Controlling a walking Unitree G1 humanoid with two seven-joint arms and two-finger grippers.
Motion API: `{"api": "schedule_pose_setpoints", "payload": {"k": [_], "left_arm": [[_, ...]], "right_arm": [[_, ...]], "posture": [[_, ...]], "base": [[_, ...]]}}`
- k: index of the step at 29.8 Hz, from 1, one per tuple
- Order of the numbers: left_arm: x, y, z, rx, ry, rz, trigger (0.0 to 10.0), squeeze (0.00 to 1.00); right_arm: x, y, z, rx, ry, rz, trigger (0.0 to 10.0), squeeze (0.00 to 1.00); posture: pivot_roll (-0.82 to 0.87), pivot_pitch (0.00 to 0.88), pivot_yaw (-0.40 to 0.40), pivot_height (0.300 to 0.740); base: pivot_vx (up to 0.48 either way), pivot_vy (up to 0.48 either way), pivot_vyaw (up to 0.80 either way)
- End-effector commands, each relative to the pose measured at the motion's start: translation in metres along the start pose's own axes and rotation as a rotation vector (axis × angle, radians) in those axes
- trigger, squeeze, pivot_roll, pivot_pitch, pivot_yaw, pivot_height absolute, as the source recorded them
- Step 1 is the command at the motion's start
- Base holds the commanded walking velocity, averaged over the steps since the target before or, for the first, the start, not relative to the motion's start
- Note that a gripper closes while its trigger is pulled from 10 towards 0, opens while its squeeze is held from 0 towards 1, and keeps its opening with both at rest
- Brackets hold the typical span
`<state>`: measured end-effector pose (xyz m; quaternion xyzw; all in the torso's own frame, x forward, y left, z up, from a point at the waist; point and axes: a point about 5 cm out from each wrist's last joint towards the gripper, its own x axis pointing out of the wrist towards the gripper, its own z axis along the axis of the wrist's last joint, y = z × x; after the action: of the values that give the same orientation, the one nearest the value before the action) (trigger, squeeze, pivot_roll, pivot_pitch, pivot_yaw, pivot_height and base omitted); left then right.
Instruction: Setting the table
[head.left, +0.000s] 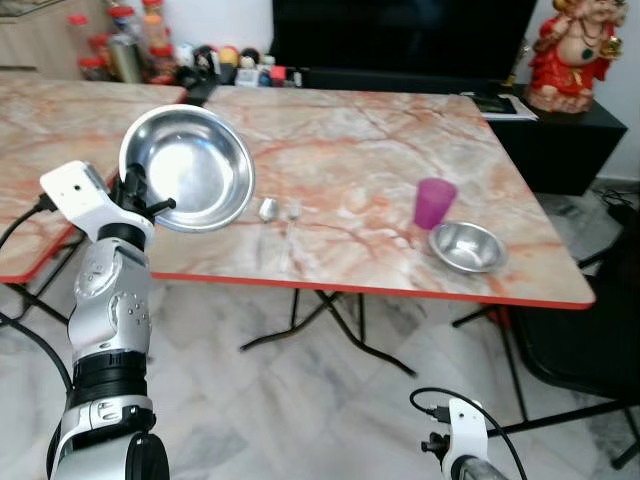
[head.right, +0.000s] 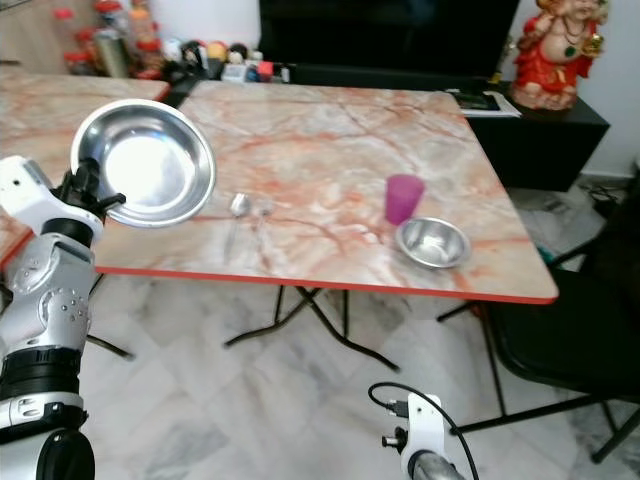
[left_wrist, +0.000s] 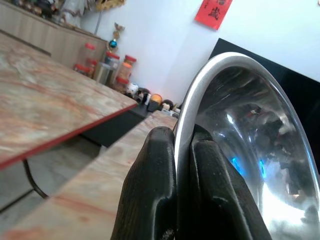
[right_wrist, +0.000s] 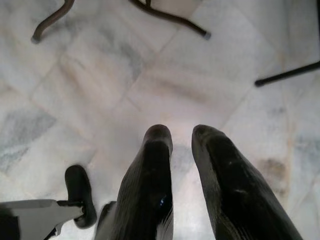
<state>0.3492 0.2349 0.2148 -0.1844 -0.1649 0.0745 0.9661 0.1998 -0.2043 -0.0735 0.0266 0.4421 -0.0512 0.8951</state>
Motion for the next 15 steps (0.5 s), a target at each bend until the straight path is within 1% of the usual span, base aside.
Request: {"api": "schedule_pose_setpoints", "payload": {"k": [1, 6, 11, 15], "left_arm": [[0.0034, -0.008, 0.0047, 0.008, -0.02, -0.027, 10.0, 0.0], [0.002, -0.0083, 0.0022, 0.024, -0.012, -0.028, 10.0, 0.0], [-0.001, -0.0035, 0.001, 0.03, -0.01, -0.009, 10.0, 0.0], [-0.0018, -0.0032, 0.0001, 0.037, -0.005, -0.004, 10.0, 0.0]], "right_arm": [[-0.0004, -0.0023, -0.001, 0.015, 0.001, -0.009, 10.0, 0.0], [-0.0002, -0.0031, 0.0009, 0.02, -0.004, -0.012, 10.0, 0.0], [0.0, -0.0036, 0.0021, 0.017, -0.006, -0.012, 10.0, 0.0], [0.0, -0.0042, 0.0028, 0.015, -0.005, -0.011, 10.0, 0.0]], "posture": [[0.01, 0.033, -0.016, 0.736], [0.01, 0.055, -0.023, 0.736], [0.02, 0.068, -0.028, 0.736], [0.02, 0.077, -0.028, 0.736]], "base": [[0.0, 0.48, 0.0], [0.0, 0.48, 0.0], [0.0, 0.48, 0.0], [0.0, 0.48, 0.0]]}}
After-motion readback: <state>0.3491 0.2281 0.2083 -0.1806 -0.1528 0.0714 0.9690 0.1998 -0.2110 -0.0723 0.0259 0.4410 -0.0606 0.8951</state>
